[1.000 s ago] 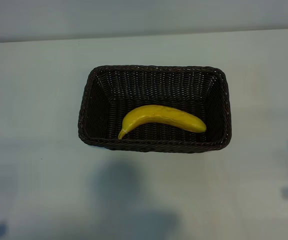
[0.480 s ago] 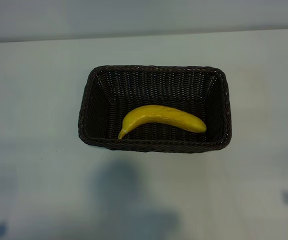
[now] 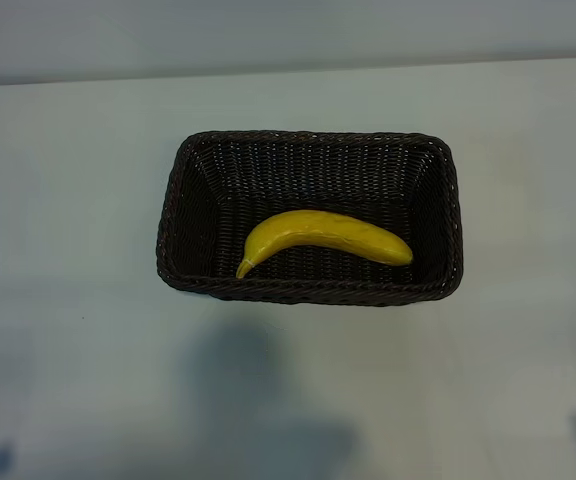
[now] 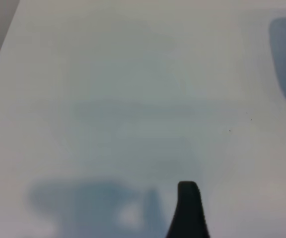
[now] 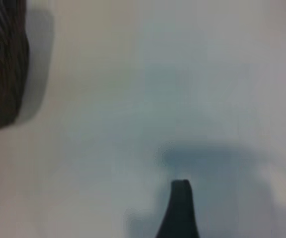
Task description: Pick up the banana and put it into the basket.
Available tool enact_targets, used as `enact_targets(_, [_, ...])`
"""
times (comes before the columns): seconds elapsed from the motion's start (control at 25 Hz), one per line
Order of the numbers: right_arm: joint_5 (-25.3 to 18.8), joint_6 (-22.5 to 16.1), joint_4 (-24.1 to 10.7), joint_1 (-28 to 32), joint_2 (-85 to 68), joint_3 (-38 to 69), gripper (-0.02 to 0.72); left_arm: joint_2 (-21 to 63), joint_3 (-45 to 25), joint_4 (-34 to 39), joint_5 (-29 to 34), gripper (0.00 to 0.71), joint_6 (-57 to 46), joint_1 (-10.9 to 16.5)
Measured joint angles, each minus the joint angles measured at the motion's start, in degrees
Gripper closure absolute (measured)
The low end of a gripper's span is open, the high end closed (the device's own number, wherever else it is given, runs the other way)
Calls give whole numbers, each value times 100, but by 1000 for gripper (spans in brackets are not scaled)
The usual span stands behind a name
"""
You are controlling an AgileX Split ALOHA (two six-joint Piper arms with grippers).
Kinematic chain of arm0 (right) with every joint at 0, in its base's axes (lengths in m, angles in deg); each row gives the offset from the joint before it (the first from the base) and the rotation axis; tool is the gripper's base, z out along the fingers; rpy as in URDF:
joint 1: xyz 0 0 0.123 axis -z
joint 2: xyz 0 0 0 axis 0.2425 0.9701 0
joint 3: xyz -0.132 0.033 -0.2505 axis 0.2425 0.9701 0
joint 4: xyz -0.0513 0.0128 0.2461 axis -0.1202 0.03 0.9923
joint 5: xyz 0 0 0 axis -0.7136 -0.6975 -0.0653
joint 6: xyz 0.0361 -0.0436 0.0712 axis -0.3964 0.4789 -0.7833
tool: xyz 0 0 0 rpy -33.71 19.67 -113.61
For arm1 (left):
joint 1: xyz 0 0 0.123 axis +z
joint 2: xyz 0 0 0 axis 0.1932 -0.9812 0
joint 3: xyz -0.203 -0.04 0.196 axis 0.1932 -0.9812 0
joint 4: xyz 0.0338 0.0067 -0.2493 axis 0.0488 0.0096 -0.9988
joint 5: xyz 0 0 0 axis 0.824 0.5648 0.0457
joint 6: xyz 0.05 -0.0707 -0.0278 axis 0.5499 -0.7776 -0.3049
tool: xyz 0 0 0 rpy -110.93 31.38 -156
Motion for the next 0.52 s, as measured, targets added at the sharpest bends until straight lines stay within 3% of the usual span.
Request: enact_targets(0.52, [-5,0,0,-11,-208,0,98,0,0,0,0,135,-11,0])
